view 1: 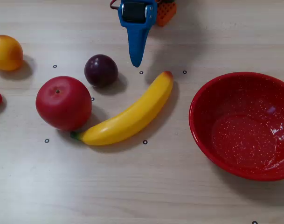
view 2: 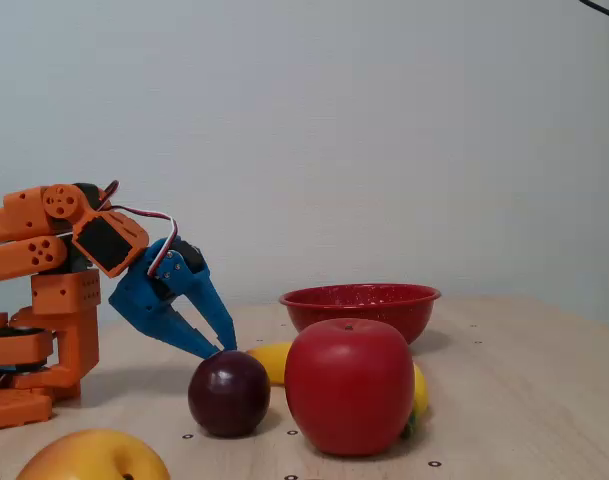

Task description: Put the peach in the red bowl.

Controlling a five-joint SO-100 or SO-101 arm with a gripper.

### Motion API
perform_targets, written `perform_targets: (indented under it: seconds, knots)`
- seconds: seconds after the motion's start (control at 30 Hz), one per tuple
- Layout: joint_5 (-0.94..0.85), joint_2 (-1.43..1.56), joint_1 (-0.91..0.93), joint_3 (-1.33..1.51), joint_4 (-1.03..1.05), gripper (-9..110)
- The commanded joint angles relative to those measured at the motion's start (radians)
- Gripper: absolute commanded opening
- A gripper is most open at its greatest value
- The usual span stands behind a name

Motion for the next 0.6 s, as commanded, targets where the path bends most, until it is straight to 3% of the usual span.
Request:
perform_targets:
  seconds: [0.0, 0.2, 0.57]
  knots:
    - [0.044, -0.087, 0.048, -0.117, -0.049, 0]
    - [0.051, -0.212, 0.044, -0.224, -0.049, 0]
    - [0.167, -0.834, -0.104, -0.908, 0.074, 0]
